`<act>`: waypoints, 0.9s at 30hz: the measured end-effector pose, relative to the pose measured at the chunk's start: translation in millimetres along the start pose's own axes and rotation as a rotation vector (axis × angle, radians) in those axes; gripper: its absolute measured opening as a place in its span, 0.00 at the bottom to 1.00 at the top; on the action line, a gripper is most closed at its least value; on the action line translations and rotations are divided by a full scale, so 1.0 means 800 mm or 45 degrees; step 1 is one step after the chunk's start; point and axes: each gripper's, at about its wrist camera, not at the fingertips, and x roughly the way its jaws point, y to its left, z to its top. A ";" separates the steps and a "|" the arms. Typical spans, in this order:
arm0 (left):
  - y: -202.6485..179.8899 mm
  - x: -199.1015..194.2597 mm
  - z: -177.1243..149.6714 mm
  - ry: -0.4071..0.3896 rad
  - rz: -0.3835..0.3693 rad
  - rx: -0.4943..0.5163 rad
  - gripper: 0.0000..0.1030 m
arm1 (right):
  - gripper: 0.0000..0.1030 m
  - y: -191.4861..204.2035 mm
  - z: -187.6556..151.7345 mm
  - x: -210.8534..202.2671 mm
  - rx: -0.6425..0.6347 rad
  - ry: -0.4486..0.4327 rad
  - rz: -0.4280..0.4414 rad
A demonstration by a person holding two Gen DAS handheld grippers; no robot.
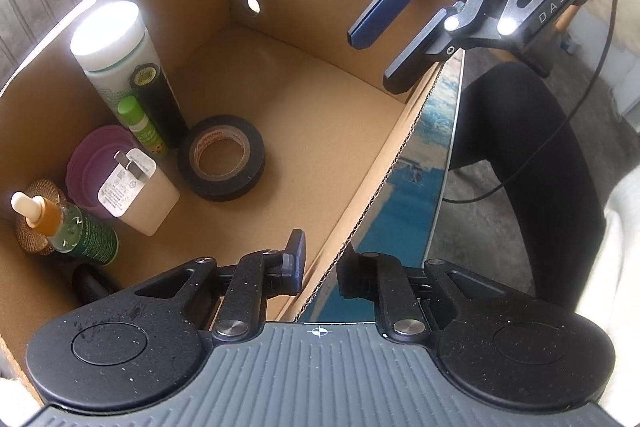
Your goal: Organize rigid objects
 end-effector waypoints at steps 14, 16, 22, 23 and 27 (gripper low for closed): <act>-0.043 -0.114 -0.020 -0.366 0.268 -0.351 0.32 | 0.44 -0.017 -0.009 -0.052 0.150 -0.214 -0.080; -0.060 -0.126 -0.026 -0.509 0.378 -0.435 0.41 | 0.44 -0.013 -0.025 -0.067 0.199 -0.336 -0.163; -0.105 -0.110 -0.043 -0.818 0.693 -0.657 0.55 | 0.44 0.002 -0.075 -0.080 0.444 -0.696 -0.212; -0.109 -0.107 -0.046 -0.848 0.695 -0.706 0.56 | 0.44 0.007 -0.083 -0.081 0.482 -0.731 -0.214; -0.133 -0.108 -0.060 -0.925 0.721 -0.769 0.70 | 0.44 0.027 -0.105 -0.079 0.576 -0.789 -0.239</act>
